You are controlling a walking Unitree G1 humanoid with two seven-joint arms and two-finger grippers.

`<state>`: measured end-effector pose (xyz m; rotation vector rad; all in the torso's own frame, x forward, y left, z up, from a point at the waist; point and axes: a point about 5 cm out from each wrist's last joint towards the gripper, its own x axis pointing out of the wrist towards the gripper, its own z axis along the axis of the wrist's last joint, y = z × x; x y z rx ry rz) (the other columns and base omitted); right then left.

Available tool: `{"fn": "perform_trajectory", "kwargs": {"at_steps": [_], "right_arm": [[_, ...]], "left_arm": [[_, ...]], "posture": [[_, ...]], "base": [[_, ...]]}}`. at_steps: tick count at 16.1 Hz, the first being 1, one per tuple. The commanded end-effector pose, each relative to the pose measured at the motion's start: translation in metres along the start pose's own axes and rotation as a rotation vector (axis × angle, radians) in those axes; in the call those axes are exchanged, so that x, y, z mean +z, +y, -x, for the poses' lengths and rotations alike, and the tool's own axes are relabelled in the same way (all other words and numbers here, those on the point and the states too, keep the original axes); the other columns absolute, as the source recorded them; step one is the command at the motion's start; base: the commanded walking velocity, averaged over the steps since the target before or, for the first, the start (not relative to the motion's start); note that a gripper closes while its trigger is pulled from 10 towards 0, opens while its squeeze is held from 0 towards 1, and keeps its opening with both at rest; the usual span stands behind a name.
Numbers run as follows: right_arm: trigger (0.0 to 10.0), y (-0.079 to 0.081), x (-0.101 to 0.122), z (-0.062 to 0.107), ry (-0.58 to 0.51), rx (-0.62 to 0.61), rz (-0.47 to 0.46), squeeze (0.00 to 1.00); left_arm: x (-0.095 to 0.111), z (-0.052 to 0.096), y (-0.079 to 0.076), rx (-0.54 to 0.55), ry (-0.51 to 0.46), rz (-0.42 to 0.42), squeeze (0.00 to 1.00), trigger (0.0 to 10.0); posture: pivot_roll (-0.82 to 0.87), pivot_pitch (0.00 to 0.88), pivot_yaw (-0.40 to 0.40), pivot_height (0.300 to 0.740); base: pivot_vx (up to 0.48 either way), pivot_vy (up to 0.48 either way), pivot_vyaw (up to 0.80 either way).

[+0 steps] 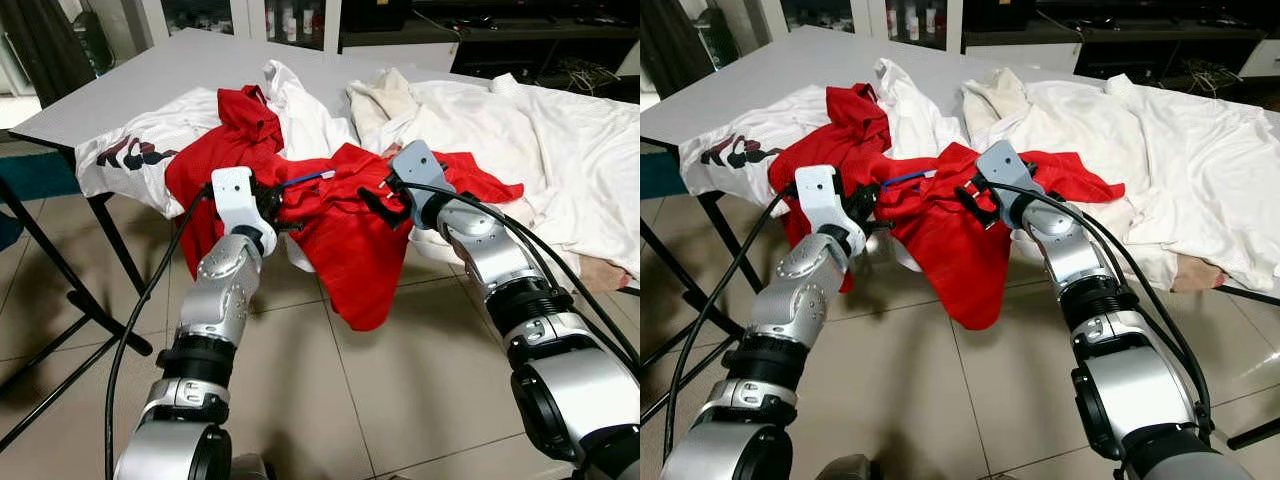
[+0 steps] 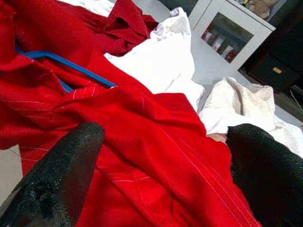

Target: Hang hanger

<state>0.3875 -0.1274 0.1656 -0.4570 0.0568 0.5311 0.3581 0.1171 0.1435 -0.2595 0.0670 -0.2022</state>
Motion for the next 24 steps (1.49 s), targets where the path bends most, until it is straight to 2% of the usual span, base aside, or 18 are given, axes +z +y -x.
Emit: {"fn": "perform_trajectory", "kwargs": {"at_steps": [1,6,9,13,20,24], "right_arm": [[10.0,-0.004,-0.001,0.003,-0.010,-0.016,-0.008,0.00],[10.0,0.000,0.003,0.004,-0.064,0.002,-0.058,0.00],[10.0,-0.012,0.008,0.013,-0.185,-0.142,-0.200,0.00],[10.0,-0.008,0.005,0.017,-0.188,-0.128,-0.200,0.00],[10.0,0.004,0.013,0.018,-0.225,-0.046,-0.192,0.00],[10.0,0.005,0.015,0.019,-0.228,-0.035,-0.191,0.00]], "left_arm": [[0.003,-0.002,0.000,-0.002,-0.004,-0.016,0.00,10.0],[0.003,-0.002,-0.001,-0.006,-0.005,-0.024,0.00,10.0],[0.003,-0.002,-0.002,-0.014,-0.012,-0.042,0.00,10.0],[0.002,-0.003,-0.003,-0.016,-0.007,-0.042,0.00,10.0],[0.001,-0.003,-0.002,-0.014,0.004,-0.041,0.00,10.0],[0.001,-0.003,-0.002,-0.012,0.004,-0.044,0.00,10.0]], "posture": [[0.06,0.005,-0.004,0.740],[0.06,0.005,-0.004,0.740],[0.06,0.000,-0.005,0.740],[0.05,0.000,0.000,0.740],[0.06,0.005,-0.002,0.740],[0.06,0.004,0.000,0.740]], "base": [[0.000,0.000,0.00],[0.000,0.000,0.00],[0.000,0.000,0.00],[0.000,0.000,0.00],[0.000,0.000,0.00],[0.063,0.000,0.00]]}}
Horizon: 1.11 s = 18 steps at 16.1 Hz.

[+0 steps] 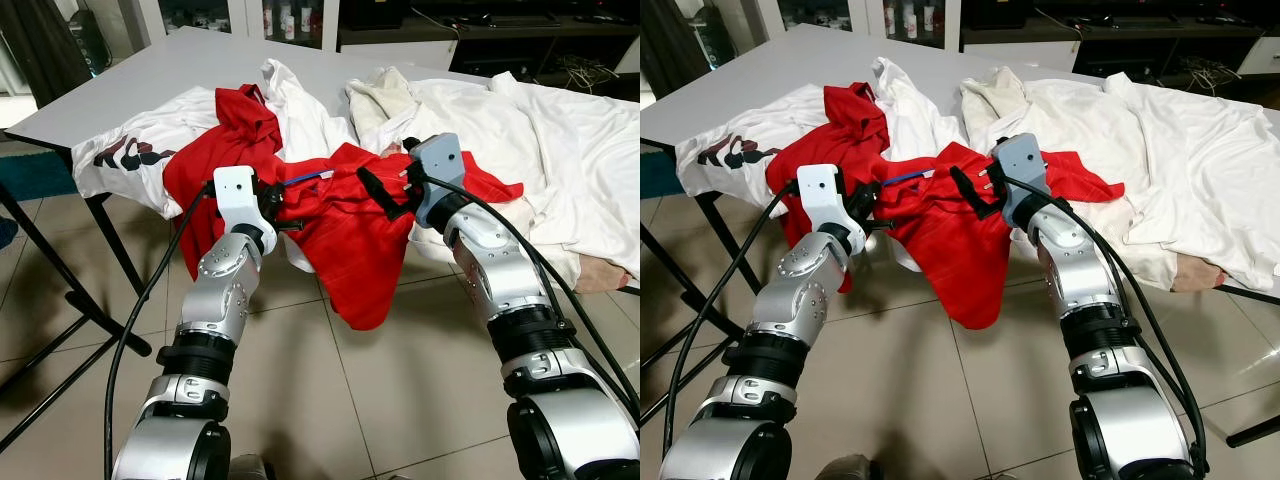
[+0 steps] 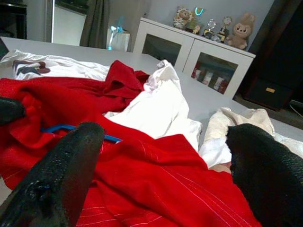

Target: Hang hanger

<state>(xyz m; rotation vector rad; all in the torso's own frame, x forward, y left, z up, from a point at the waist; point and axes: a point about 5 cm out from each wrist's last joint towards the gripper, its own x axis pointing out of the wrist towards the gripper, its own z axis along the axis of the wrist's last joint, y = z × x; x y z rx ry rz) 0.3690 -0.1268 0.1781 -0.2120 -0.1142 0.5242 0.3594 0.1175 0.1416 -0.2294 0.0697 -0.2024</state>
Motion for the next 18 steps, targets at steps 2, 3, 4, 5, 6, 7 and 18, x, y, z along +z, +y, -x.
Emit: {"fn": "perform_trajectory", "kwargs": {"at_steps": [2,3,4,5,6,7,18], "right_arm": [[10.0,0.0004,0.0028,0.0011,-0.005,0.011,-0.001,0.00],[10.0,0.0002,0.0029,0.0018,-0.004,0.014,0.002,0.00],[10.0,0.0006,0.0028,0.0026,-0.002,0.022,0.006,0.00],[10.0,0.0013,0.0028,0.0031,-0.001,0.029,0.009,0.00],[10.0,0.0019,0.0028,0.0034,-0.001,0.034,0.010,0.00],[10.0,0.0021,0.0029,0.0035,-0.002,0.036,0.011,0.00],[10.0,0.0052,0.0058,0.0025,-0.003,0.074,0.027,0.00]], "left_arm": [[0.0030,-0.0027,-0.0032,-0.016,-0.002,-0.015,0.00,10.0],[0.0032,-0.0030,-0.0038,-0.017,-0.002,-0.015,0.00,10.0],[0.0031,-0.0032,-0.0044,-0.019,-0.001,-0.015,0.00,10.0],[0.0030,-0.0033,-0.0047,-0.020,-0.001,-0.015,0.00,10.0],[0.0029,-0.0032,-0.0049,-0.021,0.000,-0.016,0.00,10.0],[0.0028,-0.0031,-0.0050,-0.021,0.000,-0.016,0.00,10.0],[0.0033,-0.0037,-0.0046,-0.018,-0.003,-0.014,0.00,10.0]], "posture": [[0.06,0.003,0.001,0.740],[0.05,0.003,0.002,0.740],[0.05,0.003,0.002,0.740],[0.05,0.003,0.002,0.740],[0.05,0.003,0.002,0.740],[0.05,0.003,0.002,0.740],[0.05,0.000,-0.002,0.740]], "base": [[0.263,0.000,0.00],[0.281,0.000,0.00],[0.300,0.000,0.00],[0.352,0.000,0.00],[0.368,0.000,0.00],[0.368,0.000,0.00],[0.367,0.000,0.00]]}}
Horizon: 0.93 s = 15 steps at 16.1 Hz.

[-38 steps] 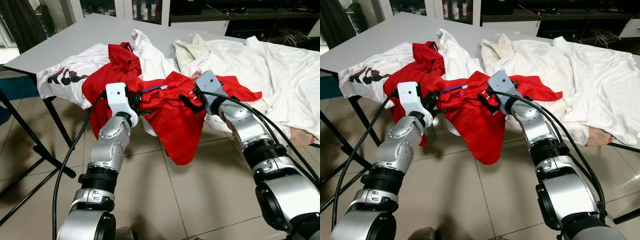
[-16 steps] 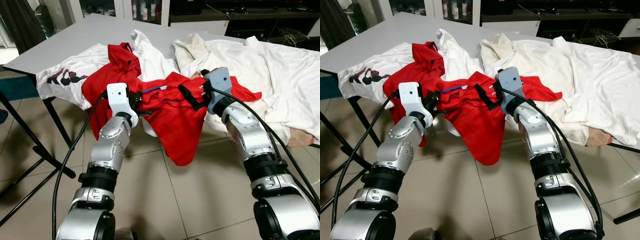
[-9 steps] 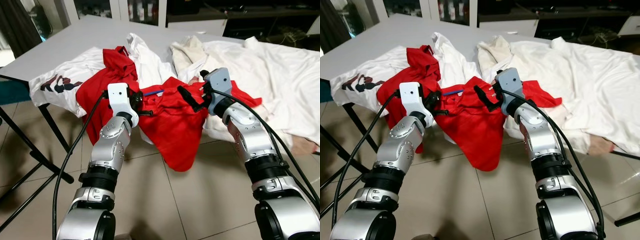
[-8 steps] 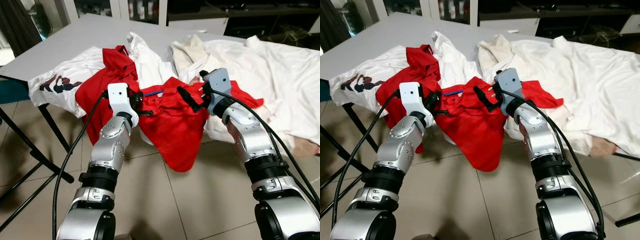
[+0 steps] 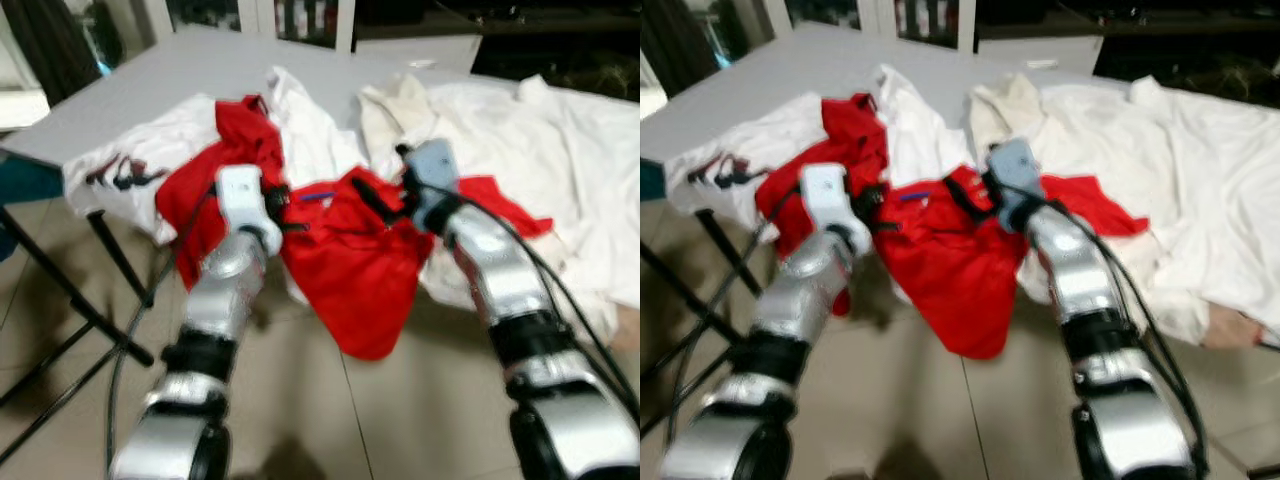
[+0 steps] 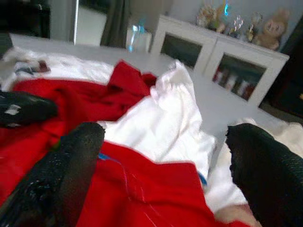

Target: Hang hanger

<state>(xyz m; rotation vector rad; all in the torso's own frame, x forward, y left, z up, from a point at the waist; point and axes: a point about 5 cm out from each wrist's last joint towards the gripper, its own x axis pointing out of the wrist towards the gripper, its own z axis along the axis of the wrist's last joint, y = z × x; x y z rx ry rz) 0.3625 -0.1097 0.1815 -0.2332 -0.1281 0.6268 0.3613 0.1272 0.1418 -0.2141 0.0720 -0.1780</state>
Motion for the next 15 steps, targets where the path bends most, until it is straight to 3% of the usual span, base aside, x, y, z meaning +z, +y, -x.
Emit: {"fn": "perform_trajectory", "kwargs": {"at_steps": [1,6,15], "right_arm": [[10.0,-0.0113,-0.0013,0.0071,0.017,-0.027,0.007,0.00],[10.0,-0.0115,-0.0009,0.0072,0.020,-0.024,0.010,0.00],[10.0,-0.0107,0.0025,0.0073,0.018,0.030,0.050,0.00]], "left_arm": [[0.0012,-0.0035,-0.0146,-0.043,-0.005,0.002,0.00,10.0],[0.0013,-0.0038,-0.0154,-0.046,-0.006,0.001,0.00,10.0],[0.0009,-0.0029,-0.0157,-0.048,-0.010,0.001,0.00,10.0]], "posture": [[0.05,0.000,-0.002,0.740],[0.05,0.000,-0.004,0.740],[0.06,0.000,-0.004,0.740]], "base": [[0.364,0.000,0.00],[0.335,0.000,0.00],[0.000,0.000,0.00]]}}
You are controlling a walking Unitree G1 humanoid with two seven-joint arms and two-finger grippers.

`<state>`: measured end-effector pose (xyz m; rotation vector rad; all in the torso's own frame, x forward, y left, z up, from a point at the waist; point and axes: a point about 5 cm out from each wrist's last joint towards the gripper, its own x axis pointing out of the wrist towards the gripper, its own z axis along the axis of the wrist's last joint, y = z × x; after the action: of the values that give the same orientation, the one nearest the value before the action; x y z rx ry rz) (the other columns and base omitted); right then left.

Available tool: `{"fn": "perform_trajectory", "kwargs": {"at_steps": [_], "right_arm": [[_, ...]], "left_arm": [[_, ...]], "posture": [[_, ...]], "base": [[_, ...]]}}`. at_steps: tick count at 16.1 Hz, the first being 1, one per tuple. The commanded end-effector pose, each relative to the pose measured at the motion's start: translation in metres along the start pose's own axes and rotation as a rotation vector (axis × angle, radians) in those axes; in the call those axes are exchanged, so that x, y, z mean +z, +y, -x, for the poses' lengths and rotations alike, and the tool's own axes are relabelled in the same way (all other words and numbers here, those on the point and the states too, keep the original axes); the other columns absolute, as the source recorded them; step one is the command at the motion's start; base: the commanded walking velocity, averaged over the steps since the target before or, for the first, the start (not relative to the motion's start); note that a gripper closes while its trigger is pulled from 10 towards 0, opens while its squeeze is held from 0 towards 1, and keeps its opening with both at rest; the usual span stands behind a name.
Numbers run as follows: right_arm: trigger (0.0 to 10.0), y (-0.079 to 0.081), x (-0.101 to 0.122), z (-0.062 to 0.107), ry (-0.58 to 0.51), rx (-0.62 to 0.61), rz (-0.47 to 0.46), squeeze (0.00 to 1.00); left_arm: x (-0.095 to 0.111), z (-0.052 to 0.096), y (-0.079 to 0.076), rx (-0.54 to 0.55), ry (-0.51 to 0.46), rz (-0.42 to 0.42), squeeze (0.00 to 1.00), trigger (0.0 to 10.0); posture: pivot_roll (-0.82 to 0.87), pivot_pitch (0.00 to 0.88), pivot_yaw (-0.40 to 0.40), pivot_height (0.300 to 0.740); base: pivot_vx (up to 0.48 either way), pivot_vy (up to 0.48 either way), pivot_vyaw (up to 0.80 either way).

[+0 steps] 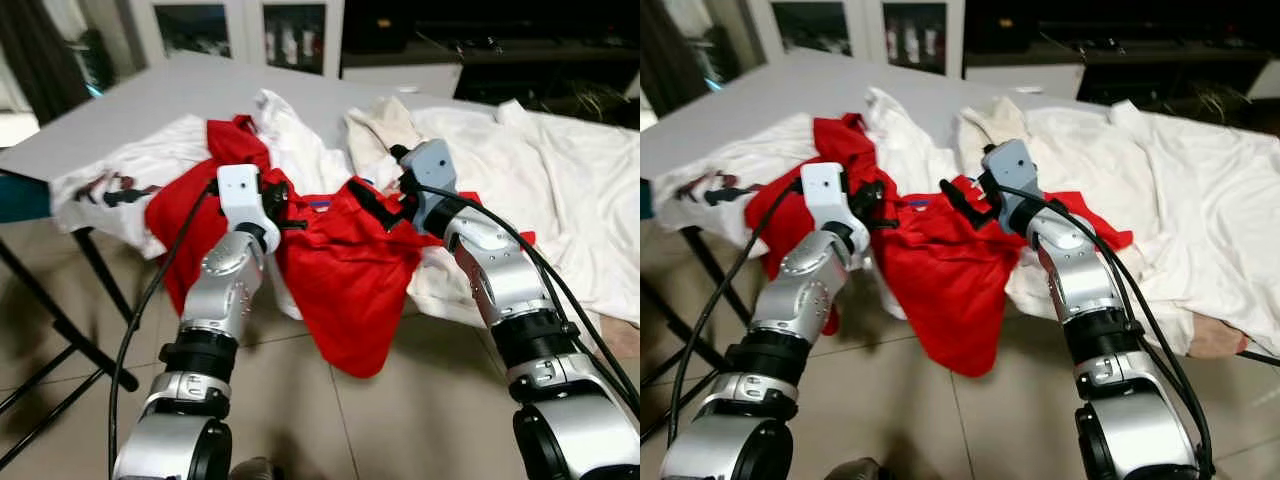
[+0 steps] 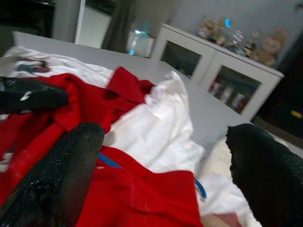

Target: Hang hanger

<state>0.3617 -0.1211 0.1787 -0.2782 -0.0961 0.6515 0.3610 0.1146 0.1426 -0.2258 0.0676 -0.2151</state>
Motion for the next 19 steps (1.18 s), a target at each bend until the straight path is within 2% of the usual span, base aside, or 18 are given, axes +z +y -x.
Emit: {"fn": "perform_trajectory", "kwargs": {"at_steps": [1,4,10,13,17,19], "right_arm": [[10.0,-0.003,0.008,0.000,-0.015,0.029,0.056,0.00],[10.0,0.001,0.007,-0.004,0.013,0.072,0.087,0.00],[10.0,0.014,-0.011,-0.012,0.118,0.124,0.118,0.00],[10.0,0.013,-0.019,-0.026,0.193,0.038,0.118,0.00],[10.0,0.016,-0.012,-0.046,0.220,-0.065,0.095,0.00],[10.0,0.017,-0.008,-0.054,0.237,-0.108,0.046,0.00]], "left_arm": [[0.002,-0.001,-0.004,-0.011,-0.008,-0.010,0.00,10.0],[0.002,-0.001,-0.003,-0.008,-0.009,-0.009,0.00,10.0],[0.001,0.001,-0.002,0.000,-0.008,-0.008,0.00,10.0],[-0.001,0.002,-0.001,0.001,-0.001,-0.009,0.00,10.0],[-0.003,0.003,0.001,0.016,0.009,-0.006,0.00,10.0],[-0.005,0.006,0.004,0.033,0.015,-0.004,0.00,10.0]], "posture": [[0.06,0.000,-0.005,0.740],[0.06,0.000,-0.010,0.740],[0.06,0.006,-0.013,0.740],[0.06,0.011,-0.010,0.740],[0.07,0.016,-0.010,0.740],[0.09,0.019,-0.016,0.740]], "base": [[0.000,0.000,0.00],[0.000,0.000,0.00],[0.000,0.000,0.00],[0.000,0.000,0.00],[0.000,0.000,0.00],[0.000,0.000,0.00]]}}
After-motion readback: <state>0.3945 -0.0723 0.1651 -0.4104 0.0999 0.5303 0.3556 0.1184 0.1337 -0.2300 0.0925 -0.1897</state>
